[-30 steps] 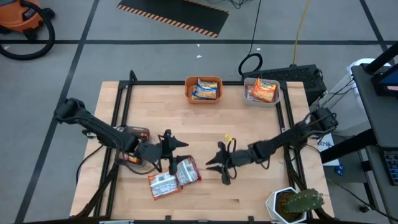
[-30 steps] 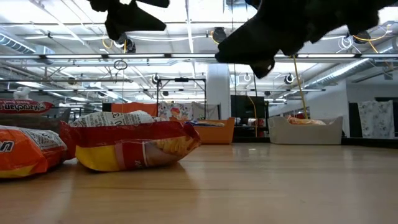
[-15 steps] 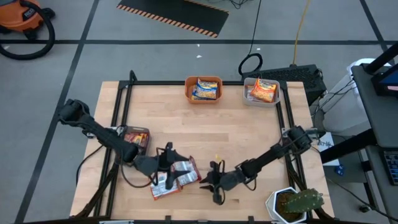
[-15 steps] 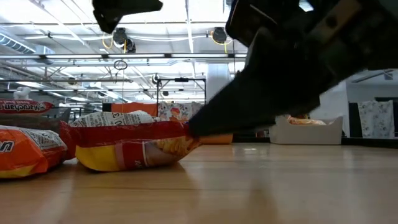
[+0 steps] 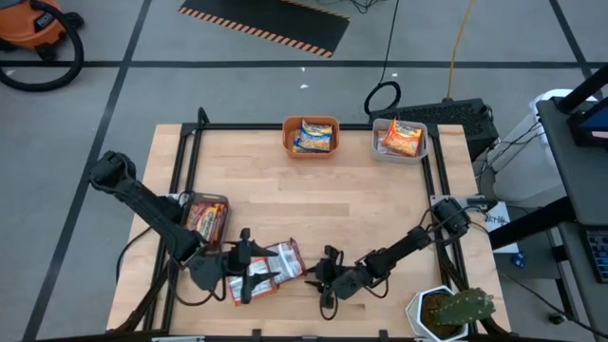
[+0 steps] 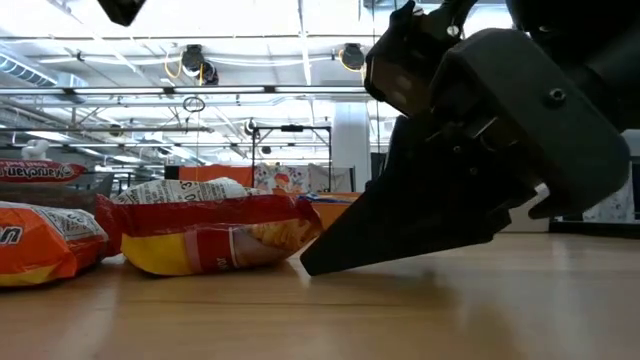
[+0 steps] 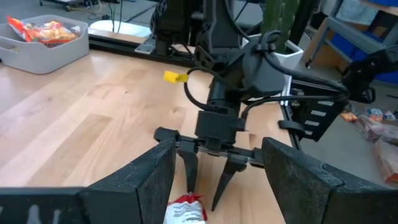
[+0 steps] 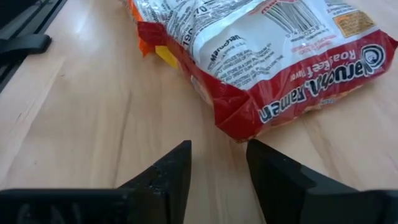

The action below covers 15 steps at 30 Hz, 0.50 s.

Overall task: Sort Maruchan noodles
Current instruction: Put the red noodle pack into the black bin

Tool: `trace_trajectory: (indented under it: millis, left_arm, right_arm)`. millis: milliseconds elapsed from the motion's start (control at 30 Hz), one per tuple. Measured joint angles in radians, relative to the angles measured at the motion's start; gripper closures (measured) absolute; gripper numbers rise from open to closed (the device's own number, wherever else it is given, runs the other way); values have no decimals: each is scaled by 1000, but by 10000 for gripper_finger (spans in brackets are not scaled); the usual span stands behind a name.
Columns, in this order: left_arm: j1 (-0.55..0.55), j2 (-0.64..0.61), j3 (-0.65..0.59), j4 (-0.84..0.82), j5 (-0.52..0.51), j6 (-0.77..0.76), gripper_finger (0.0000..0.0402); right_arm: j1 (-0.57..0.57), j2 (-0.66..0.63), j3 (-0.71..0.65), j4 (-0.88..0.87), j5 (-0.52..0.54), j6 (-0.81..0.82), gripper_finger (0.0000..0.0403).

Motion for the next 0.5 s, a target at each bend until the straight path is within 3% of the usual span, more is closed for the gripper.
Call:
trace_trajectory:
  millis: [500]
  left_arm:
    - [-27, 0, 0, -36, -55, 1, 158]
  right_arm:
    - [-36, 13, -3, 72, 23, -42, 252]
